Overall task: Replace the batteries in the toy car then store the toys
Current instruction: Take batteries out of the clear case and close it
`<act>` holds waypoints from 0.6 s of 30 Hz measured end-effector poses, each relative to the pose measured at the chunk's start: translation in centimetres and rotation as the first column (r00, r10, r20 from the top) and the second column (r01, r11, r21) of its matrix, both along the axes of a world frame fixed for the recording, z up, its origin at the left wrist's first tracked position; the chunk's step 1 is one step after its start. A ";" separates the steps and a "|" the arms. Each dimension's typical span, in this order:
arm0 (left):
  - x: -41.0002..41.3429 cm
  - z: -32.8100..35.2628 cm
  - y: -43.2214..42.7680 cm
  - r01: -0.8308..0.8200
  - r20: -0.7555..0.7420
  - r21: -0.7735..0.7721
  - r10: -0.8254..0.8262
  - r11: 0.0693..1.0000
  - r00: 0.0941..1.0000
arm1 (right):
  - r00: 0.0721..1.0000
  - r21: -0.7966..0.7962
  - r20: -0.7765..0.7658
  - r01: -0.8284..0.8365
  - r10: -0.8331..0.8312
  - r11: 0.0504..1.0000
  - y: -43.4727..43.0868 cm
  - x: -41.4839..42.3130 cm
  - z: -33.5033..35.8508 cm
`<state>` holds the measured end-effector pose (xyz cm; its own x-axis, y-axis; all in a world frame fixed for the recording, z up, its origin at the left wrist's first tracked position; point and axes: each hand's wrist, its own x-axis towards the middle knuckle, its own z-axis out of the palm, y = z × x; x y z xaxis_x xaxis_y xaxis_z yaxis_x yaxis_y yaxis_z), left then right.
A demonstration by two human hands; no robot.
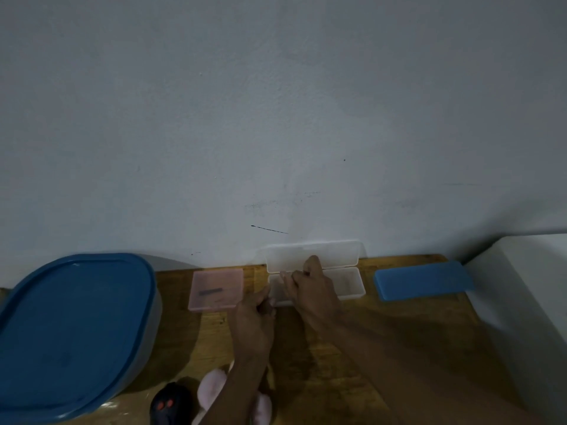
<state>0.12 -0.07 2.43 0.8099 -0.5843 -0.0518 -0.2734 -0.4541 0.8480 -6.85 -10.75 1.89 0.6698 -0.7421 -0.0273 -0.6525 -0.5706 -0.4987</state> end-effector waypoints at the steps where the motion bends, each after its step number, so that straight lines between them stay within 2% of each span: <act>1: 0.0 0.1 0.0 0.001 0.001 0.006 -0.001 1.000 1.000 | 0.999 -0.042 0.049 0.014 -0.012 0.999 0.0 0.0 -0.1; 4: -0.1 0.1 0.0 0.006 0.012 0.019 -0.006 1.000 1.000 | 0.988 -0.090 0.149 0.041 -0.027 0.995 -0.4 -0.2 0.4; 7: -0.1 0.3 0.0 0.008 0.010 0.037 -0.008 0.999 1.000 | 0.982 -0.049 0.171 0.088 -0.079 0.995 -0.7 -1.3 2.1; 9: 0.0 0.6 -0.1 0.006 -0.032 0.038 -0.005 0.999 0.999 | 0.993 -0.065 0.108 0.064 -0.057 0.996 -0.1 -2.7 2.9; 12: 0.3 0.5 -0.2 0.027 -0.009 0.058 -0.027 0.998 1.000 | 0.996 -0.114 -0.088 0.013 -0.023 0.993 1.3 -5.2 3.7; 15: 0.5 0.3 -0.2 0.038 -0.004 0.064 -0.038 0.997 0.999 | 0.981 -0.334 -0.191 -0.058 -0.007 0.941 2.5 -7.5 4.8; 17: 0.5 0.3 -0.2 0.043 -0.003 0.062 -0.043 0.997 0.999 | 0.984 -0.302 -0.180 -0.075 0.021 0.950 3.0 -8.0 4.3; 18: 0.5 0.3 -0.1 0.053 0.016 0.069 -0.054 0.996 0.998 | 0.984 -0.232 -0.176 -0.081 0.040 0.969 3.3 -8.0 3.5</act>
